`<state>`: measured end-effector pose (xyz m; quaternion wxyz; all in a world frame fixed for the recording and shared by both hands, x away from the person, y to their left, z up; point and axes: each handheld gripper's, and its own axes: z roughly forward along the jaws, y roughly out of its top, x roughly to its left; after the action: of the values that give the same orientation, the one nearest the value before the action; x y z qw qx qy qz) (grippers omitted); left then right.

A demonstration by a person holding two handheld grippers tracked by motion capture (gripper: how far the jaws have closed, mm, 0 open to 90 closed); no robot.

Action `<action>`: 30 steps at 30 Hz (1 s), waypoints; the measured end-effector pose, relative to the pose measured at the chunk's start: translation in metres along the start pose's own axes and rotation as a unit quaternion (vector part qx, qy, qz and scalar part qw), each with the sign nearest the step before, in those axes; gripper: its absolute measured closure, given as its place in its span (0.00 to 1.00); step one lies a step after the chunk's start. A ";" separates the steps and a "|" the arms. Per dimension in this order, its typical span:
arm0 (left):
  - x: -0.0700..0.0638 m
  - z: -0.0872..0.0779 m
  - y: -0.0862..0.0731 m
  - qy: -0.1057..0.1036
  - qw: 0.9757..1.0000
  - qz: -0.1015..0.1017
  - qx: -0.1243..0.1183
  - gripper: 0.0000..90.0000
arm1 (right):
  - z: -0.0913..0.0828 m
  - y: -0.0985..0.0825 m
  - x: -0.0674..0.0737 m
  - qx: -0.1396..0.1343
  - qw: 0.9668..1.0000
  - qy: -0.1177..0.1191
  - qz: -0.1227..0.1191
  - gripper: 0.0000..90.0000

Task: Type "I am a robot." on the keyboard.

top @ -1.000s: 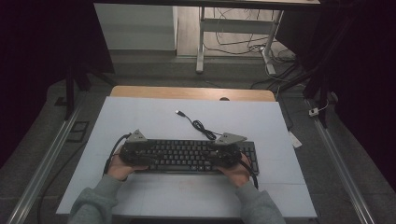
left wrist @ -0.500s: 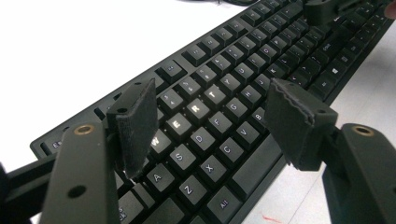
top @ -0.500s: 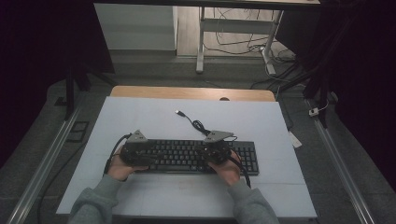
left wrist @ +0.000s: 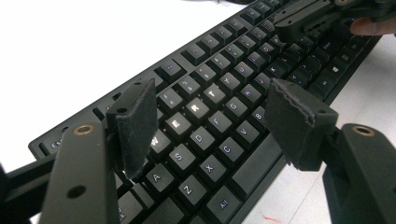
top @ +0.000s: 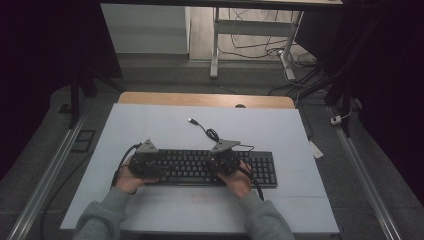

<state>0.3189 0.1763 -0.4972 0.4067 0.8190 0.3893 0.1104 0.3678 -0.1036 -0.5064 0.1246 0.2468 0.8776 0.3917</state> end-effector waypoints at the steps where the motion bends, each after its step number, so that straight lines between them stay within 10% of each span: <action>1: 0.000 0.000 0.000 0.000 1.000 0.000 0.000 0.38 | 0.001 0.000 0.000 0.000 1.000 0.001 0.001 1.00; 30: 0.001 0.000 -0.001 -0.002 1.000 0.001 0.001 0.38 | 0.008 0.005 0.001 0.000 1.000 -0.008 -0.003 1.00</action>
<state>0.3188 0.1772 -0.4977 0.4062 0.8201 0.3880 0.1090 0.3720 -0.0954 -0.5083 0.1327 0.2475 0.8771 0.3896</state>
